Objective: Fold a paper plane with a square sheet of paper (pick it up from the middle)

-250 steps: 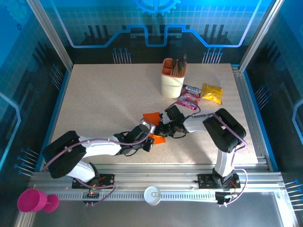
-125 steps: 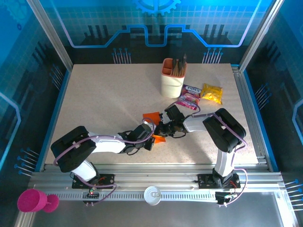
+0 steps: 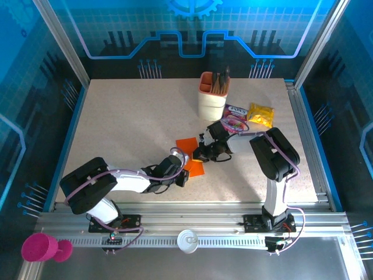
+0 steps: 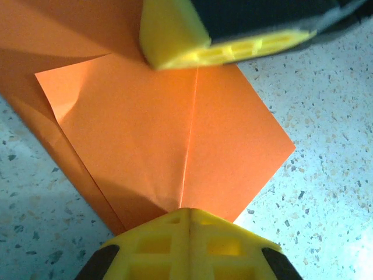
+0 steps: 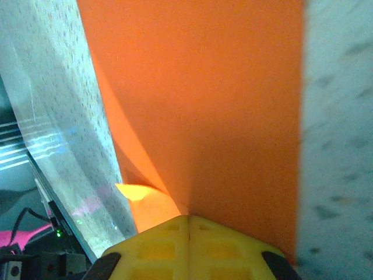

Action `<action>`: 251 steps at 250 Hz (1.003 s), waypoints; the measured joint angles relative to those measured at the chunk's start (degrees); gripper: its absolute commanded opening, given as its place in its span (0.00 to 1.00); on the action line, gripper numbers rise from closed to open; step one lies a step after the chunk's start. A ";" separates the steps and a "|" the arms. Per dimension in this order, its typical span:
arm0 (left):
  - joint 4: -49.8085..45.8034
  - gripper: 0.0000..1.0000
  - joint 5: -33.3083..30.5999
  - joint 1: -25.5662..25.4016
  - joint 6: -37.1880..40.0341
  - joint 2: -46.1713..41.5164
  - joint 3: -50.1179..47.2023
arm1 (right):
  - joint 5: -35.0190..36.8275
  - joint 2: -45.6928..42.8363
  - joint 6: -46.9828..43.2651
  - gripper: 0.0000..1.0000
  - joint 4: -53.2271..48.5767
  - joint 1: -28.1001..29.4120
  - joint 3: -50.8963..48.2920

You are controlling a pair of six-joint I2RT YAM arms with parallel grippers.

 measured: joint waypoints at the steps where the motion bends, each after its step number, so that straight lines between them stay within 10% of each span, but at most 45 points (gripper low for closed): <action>1: 0.02 0.00 0.00 0.00 0.00 0.00 0.00 | -0.04 0.02 -0.04 0.00 0.02 -0.09 0.02; 123: -0.20 0.00 2.54 0.20 -0.81 -0.48 -0.31 | 2.78 -3.23 -2.67 0.00 -2.51 -9.07 -0.76; 251: -5.40 0.00 4.02 0.20 -0.79 -3.08 -0.24 | 5.03 -7.74 -1.11 0.00 0.22 2.82 -4.55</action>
